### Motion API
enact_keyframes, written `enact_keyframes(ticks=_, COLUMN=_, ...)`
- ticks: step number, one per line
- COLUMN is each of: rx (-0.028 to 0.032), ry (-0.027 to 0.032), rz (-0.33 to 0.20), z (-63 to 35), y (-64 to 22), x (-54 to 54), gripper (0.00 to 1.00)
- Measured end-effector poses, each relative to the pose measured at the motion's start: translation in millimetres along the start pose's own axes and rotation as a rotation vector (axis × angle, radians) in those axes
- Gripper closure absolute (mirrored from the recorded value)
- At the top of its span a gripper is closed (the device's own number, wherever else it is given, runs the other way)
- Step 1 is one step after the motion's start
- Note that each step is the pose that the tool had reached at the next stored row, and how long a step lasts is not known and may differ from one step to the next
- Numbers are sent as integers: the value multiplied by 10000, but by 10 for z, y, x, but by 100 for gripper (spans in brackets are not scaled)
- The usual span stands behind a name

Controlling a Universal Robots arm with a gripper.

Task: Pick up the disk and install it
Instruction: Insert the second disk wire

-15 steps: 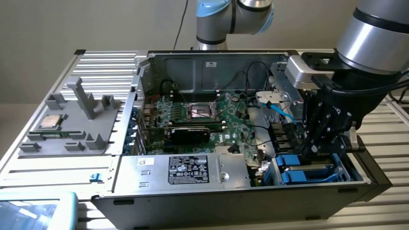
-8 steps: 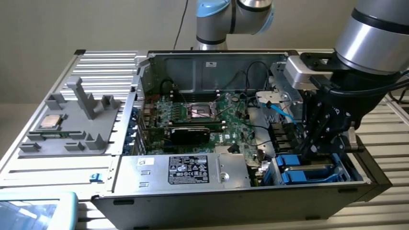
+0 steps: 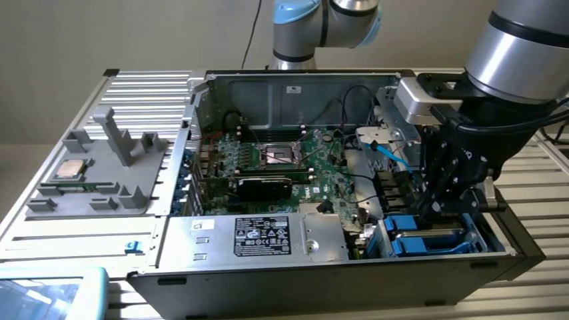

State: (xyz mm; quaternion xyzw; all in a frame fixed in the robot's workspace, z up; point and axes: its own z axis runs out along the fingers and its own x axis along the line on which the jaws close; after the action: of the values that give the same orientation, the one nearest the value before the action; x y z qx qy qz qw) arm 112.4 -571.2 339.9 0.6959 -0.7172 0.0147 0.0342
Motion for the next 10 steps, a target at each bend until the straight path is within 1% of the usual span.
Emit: enact_keyframes(ticks=10, rx=12, ry=-8, rz=0, z=-28, y=5, x=18, gripper=84)
